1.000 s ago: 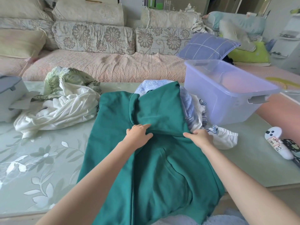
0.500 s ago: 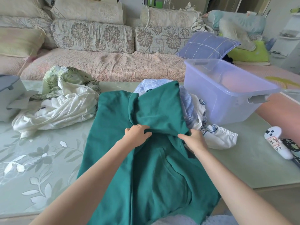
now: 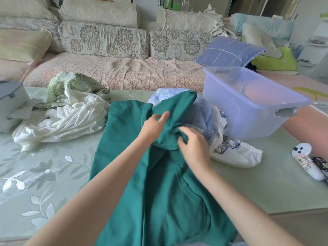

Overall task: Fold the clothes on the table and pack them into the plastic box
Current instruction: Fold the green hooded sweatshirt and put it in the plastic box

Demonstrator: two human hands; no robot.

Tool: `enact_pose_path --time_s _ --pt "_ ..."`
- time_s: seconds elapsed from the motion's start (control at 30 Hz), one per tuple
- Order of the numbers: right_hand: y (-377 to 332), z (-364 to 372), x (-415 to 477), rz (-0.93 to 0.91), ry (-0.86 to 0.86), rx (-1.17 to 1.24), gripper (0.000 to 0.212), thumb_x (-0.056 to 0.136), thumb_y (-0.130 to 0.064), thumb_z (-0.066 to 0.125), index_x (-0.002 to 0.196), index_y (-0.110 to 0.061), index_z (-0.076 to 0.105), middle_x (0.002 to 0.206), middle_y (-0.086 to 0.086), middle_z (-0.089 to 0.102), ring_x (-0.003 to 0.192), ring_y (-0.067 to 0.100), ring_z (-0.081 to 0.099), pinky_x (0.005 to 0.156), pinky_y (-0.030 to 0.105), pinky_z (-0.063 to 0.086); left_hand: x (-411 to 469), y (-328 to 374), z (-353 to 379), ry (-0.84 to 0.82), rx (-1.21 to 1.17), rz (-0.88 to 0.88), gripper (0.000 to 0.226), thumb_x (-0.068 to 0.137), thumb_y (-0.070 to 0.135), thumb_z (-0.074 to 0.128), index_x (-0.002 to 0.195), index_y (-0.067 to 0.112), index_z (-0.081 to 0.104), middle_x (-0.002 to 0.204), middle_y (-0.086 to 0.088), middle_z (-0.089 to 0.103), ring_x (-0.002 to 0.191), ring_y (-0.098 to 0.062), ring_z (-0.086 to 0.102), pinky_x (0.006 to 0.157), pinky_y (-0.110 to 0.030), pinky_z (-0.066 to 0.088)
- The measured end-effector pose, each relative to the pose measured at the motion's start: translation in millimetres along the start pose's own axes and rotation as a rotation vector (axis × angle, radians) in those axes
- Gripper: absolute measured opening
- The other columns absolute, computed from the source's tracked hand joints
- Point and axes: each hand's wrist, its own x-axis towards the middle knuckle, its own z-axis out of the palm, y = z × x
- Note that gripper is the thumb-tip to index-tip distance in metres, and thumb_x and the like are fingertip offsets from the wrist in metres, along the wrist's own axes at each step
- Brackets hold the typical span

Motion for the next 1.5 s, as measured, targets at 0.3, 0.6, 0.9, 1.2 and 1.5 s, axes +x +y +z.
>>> enact_pose_path --time_s 0.3,0.6,0.9,1.2,1.5 --pt "-11.9 36.5 -23.3 -0.128 -0.008 -0.320 0.034 0.060 -0.014 0.085 0.090 -0.019 0.070 0.066 0.001 0.054 0.042 0.021 0.054 0.035 0.021 0.026 42.9 37.6 40.4 0.062 0.658 0.120 0.064 0.077 0.047 0.071 0.123 0.009 0.046 0.116 -0.007 0.058 0.109 -0.029 0.057 0.074 -0.031 0.040" --pt "0.2 28.6 -35.0 -0.035 -0.189 -0.337 0.063 0.074 -0.041 0.071 0.131 -0.023 0.053 0.090 -0.002 0.066 0.074 0.018 0.067 0.056 0.027 0.048 79.9 14.7 22.1 0.215 -0.125 -0.152 0.038 0.096 0.023 0.047 0.120 -0.006 0.054 0.119 -0.021 0.058 0.103 -0.033 0.057 0.082 -0.034 0.044" --pt "12.9 -16.4 -62.9 0.109 -0.602 -0.160 0.038 0.090 -0.015 0.047 0.124 -0.030 0.055 0.103 -0.005 0.063 0.093 0.019 0.062 0.077 0.032 0.050 92.8 -10.6 -20.3 0.084 -0.698 -0.424 0.030 0.090 0.027 0.060 0.112 0.007 0.059 0.096 -0.009 0.065 0.090 -0.026 0.062 0.090 -0.038 0.051" --pt "-69.4 11.3 -53.6 -0.091 -0.549 0.157 0.041 0.094 -0.020 0.039 0.135 -0.024 0.045 0.106 0.004 0.063 0.096 0.027 0.061 0.080 0.037 0.050 112.6 -10.3 -59.1 0.293 -0.491 -0.311 0.043 0.096 0.035 0.050 0.121 0.000 0.052 0.098 -0.009 0.059 0.097 -0.026 0.056 0.091 -0.038 0.048" --pt "-92.6 34.7 -50.7 -0.004 -0.995 -0.052 0.041 0.097 -0.039 0.039 0.124 -0.011 0.053 0.109 0.014 0.060 0.097 0.033 0.059 0.085 0.039 0.048 127.4 -67.9 -91.8 0.336 -0.414 -0.322 0.030 0.095 0.033 0.052 0.110 0.009 0.060 0.112 -0.010 0.062 0.101 -0.027 0.060 0.093 -0.041 0.050"
